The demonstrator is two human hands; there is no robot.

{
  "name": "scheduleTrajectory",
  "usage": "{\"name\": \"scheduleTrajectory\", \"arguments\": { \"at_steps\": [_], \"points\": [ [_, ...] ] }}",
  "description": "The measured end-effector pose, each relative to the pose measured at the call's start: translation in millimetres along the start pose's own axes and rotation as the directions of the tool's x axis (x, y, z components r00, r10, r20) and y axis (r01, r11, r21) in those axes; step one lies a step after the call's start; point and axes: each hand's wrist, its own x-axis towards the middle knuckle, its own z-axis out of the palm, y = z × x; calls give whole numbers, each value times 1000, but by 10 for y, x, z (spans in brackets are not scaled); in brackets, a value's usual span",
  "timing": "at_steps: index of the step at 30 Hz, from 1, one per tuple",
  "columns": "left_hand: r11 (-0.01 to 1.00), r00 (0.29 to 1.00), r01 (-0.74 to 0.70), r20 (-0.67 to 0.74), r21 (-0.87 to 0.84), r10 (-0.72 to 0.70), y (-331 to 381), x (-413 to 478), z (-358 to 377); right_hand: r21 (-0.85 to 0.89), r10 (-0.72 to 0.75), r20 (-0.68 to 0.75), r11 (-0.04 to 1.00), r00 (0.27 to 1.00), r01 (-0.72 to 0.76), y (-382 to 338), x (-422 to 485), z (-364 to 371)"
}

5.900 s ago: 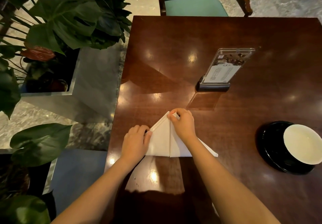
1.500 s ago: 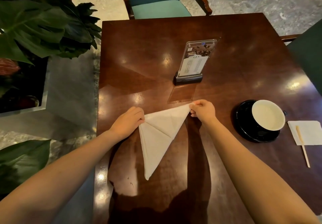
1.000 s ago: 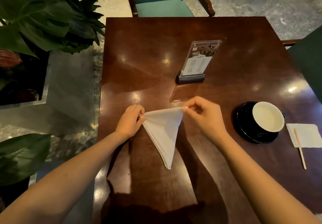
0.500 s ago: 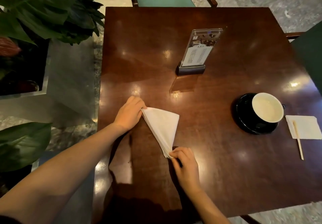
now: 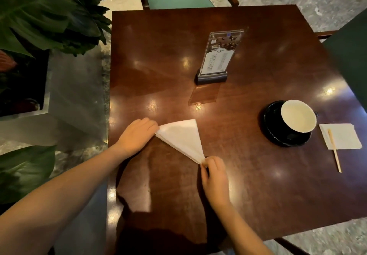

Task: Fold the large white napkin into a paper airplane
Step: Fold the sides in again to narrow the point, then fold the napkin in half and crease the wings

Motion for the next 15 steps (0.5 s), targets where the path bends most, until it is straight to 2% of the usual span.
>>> {"name": "scheduleTrajectory", "arguments": {
  "at_steps": [3, 6, 12, 15],
  "points": [
    [997, 997, -74, -27, 35, 75, 70, -123, -1, -25, -45, 14, 999, 999, 45, 177, 178, -160],
    [995, 996, -87, -19, 58, 88, 194, -176, -3, -85, -119, 40, 989, 992, 122, 362, 342, -270],
    [990, 997, 80, -8, -119, -81, 615, 9, -202, -156, -242, 79, 955, 967, 252, 458, 510, -350],
    [986, 992, 127, 8, -106, -127, 935, 352, -232, -147, -242, 72, 957, 967, 251, 451, 510, -345]
  ]
}}
